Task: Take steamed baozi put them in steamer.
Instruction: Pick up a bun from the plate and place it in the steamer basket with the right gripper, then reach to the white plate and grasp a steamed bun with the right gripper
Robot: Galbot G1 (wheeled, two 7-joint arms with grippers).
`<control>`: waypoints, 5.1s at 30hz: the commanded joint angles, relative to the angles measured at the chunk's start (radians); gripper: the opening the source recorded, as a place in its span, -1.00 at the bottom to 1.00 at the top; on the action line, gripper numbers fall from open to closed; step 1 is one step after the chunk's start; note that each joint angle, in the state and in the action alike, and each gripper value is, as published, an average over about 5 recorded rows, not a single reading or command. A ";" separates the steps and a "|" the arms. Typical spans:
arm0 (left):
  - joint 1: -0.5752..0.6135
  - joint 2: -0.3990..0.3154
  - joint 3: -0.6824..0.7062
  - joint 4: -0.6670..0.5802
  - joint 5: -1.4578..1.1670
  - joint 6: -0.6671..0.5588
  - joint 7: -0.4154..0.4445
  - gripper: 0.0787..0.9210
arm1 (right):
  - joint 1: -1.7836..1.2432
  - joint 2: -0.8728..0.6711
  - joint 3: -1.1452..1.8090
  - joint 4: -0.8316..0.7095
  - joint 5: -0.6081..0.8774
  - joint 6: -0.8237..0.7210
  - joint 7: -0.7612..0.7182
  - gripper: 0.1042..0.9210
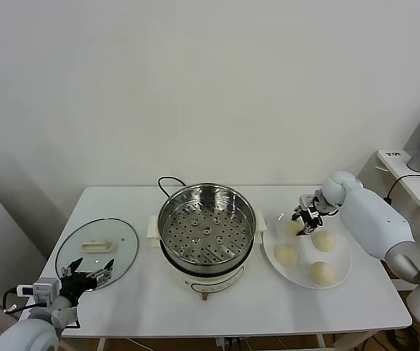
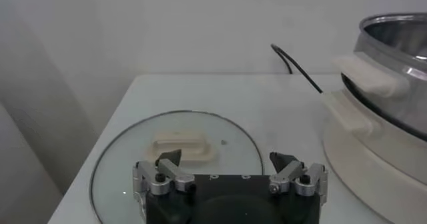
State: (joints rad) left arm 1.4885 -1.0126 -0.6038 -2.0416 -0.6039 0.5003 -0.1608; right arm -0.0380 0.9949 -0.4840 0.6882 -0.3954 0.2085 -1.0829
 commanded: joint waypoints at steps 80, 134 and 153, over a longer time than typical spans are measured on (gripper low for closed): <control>0.017 0.001 0.000 -0.044 0.001 0.008 -0.001 0.77 | 0.239 0.288 -0.282 0.367 -0.204 0.664 -0.044 0.23; 0.021 -0.005 -0.009 -0.070 -0.017 0.015 -0.003 0.77 | 0.227 -0.217 -0.608 0.391 0.601 -0.146 -0.028 0.76; 0.026 -0.009 -0.009 -0.068 -0.014 0.016 -0.004 0.77 | 0.127 -0.170 -0.519 0.314 0.506 -0.139 -0.030 0.67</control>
State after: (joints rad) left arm 1.5148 -1.0214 -0.6133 -2.1106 -0.6190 0.5152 -0.1639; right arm 0.1294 0.8174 -1.0320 1.0184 0.1350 0.0758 -1.1179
